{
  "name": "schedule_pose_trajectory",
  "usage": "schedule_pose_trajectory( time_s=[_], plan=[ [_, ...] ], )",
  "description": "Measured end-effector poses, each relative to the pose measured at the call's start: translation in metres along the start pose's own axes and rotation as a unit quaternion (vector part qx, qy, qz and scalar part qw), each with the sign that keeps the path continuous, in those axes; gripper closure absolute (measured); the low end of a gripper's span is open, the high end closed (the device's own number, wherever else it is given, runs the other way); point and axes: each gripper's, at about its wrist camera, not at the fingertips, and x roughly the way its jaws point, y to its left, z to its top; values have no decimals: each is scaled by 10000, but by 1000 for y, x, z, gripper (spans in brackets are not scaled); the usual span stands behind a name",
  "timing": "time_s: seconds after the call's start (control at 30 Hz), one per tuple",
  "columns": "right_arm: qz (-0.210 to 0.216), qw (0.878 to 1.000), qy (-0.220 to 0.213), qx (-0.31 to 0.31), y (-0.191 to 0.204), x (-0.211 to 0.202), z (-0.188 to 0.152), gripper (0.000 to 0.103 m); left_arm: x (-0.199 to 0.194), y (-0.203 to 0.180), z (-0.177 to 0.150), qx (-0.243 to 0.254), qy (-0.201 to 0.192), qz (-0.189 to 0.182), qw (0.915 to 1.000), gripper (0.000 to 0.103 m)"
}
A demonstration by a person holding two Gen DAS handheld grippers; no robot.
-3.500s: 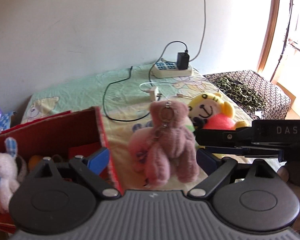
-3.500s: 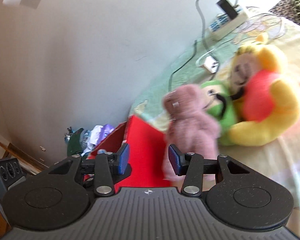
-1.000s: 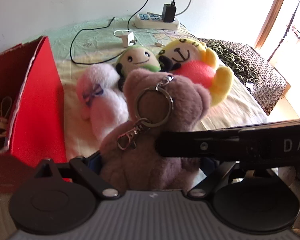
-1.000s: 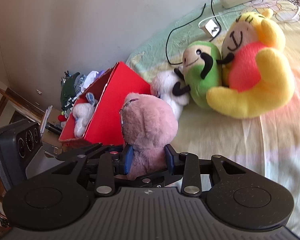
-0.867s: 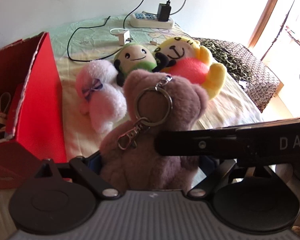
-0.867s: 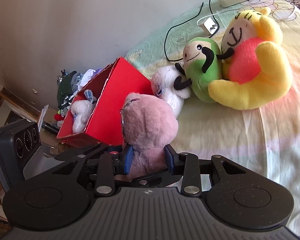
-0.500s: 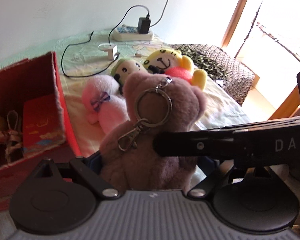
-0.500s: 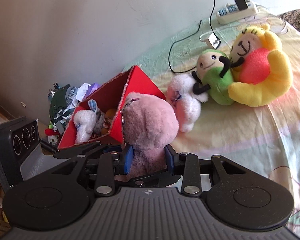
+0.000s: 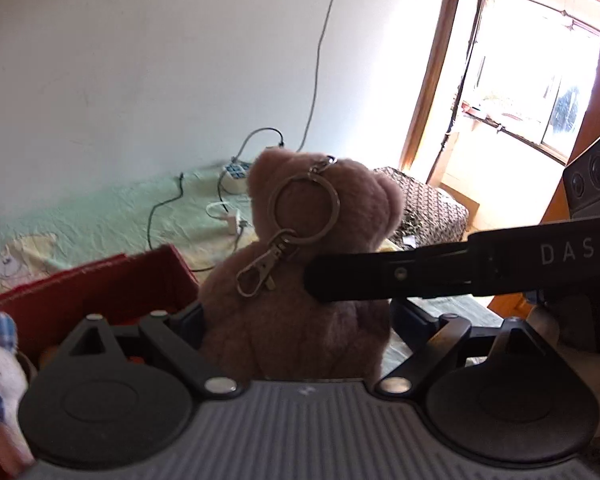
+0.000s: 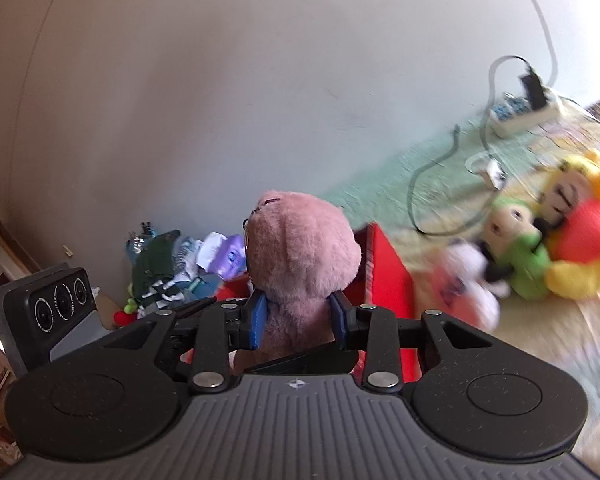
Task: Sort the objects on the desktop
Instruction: 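Carry the pink teddy bear into the red box beside the bunny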
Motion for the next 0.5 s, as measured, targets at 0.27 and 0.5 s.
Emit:
schedule_pose_trajectory(
  time_s=[0.27, 0.5],
  plan=[
    [341, 9965, 458, -610, 28, 81, 32, 68, -4, 64, 12, -397, -189, 662, 9968, 12],
    [317, 9881, 1275, -794, 32, 149, 23, 68, 14, 109, -13, -828, 255, 1076, 9904, 12]
  ],
)
